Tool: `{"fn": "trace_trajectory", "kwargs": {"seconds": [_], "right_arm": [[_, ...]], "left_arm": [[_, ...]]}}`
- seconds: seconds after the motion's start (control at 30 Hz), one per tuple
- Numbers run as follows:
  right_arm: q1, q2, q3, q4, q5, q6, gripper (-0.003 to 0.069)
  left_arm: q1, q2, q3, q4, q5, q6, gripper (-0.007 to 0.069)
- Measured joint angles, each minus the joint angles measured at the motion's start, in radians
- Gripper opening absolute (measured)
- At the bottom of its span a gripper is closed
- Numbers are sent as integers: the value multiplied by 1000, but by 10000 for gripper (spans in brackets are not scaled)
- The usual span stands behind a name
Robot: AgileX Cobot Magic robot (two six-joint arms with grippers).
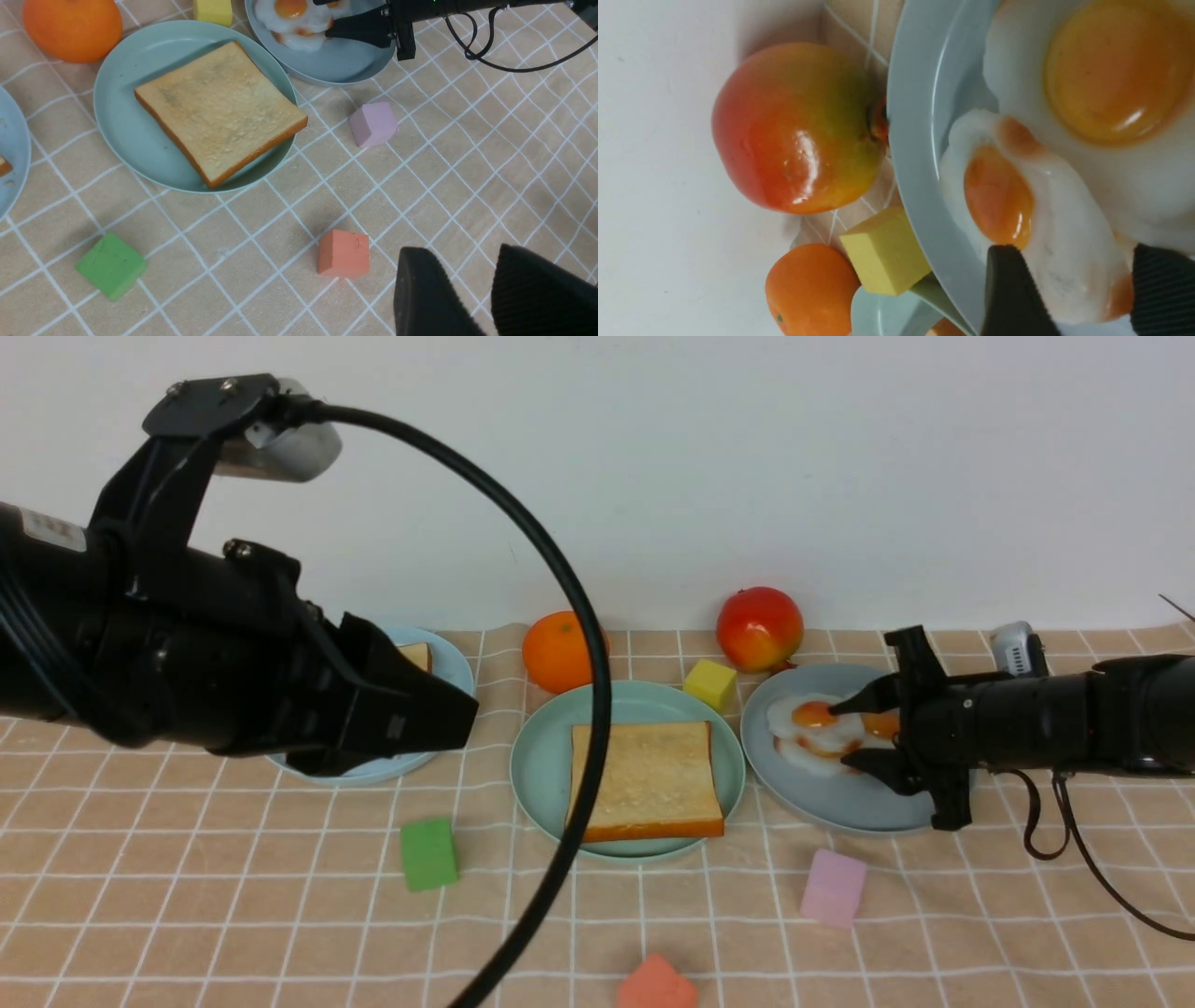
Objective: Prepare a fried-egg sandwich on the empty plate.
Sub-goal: Use the right arm to grab a fried egg, then use the right arm to place the fried egg on the slice of bread in the middle
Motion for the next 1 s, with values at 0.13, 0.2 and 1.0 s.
{"fn": "trace_trajectory", "kwargs": {"seconds": [0.13, 0.2, 1.0], "right_arm": [[0, 0, 0, 0, -14, -38, 276], [0, 0, 0, 0, -21, -52, 220], [0, -140, -1, 7, 33, -381, 53]], "left_arm": [[0, 0, 0, 0, 0, 0, 238], [0, 0, 0, 0, 0, 0, 238], [0, 0, 0, 60, 47, -52, 238]]}}
